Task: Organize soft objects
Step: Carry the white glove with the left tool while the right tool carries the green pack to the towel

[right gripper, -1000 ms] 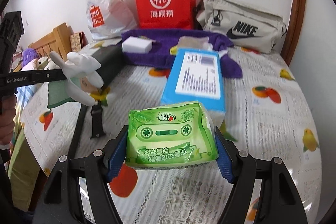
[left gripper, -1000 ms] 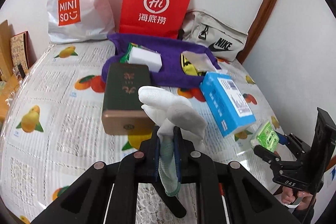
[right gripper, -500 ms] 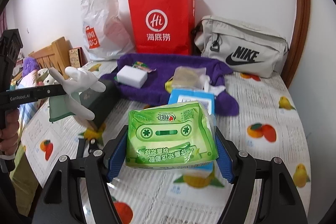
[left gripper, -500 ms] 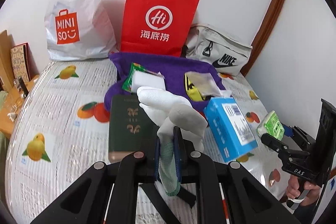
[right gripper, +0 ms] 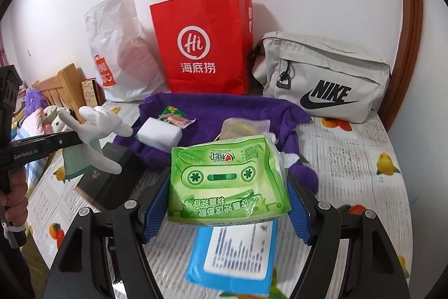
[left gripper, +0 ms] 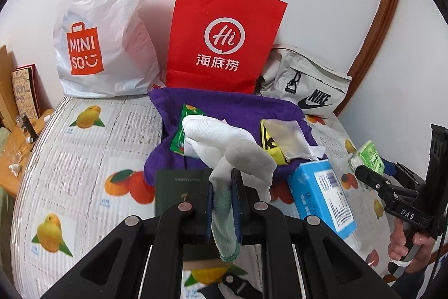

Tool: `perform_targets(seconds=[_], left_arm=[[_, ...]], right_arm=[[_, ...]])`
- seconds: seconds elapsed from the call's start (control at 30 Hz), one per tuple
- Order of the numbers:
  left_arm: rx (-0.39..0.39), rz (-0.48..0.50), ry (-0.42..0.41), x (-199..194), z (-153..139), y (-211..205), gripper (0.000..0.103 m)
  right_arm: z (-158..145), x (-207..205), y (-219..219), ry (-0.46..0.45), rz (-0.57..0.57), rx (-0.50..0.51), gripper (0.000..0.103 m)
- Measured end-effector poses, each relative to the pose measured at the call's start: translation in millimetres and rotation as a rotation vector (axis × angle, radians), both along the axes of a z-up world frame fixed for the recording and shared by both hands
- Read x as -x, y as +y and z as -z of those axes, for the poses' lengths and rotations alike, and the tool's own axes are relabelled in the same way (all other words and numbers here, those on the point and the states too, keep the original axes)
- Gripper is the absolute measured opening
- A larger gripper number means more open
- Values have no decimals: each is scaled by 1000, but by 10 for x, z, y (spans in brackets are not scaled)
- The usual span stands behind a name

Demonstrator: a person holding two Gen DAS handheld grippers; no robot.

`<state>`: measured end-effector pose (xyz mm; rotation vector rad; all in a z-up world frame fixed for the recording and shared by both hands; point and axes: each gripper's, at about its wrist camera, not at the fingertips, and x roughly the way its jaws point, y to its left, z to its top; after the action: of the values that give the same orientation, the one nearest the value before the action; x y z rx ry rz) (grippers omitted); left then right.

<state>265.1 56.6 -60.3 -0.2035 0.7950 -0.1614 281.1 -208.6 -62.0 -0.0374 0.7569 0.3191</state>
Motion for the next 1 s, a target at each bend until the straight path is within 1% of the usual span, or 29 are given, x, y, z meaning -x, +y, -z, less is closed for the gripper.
perform_targets(seconds=[0.27, 0.5, 1.0], left_arm=[[-9, -1, -8, -274, -46, 30, 12], [-6, -3, -4, -533, -24, 57, 12], [10, 17, 21, -1080, 76, -45, 12]], right_arm=[[15, -348, 47, 3, 0, 17, 74], [32, -638, 74, 2, -1, 22, 74], [211, -1179, 136, 51, -37, 16, 74]])
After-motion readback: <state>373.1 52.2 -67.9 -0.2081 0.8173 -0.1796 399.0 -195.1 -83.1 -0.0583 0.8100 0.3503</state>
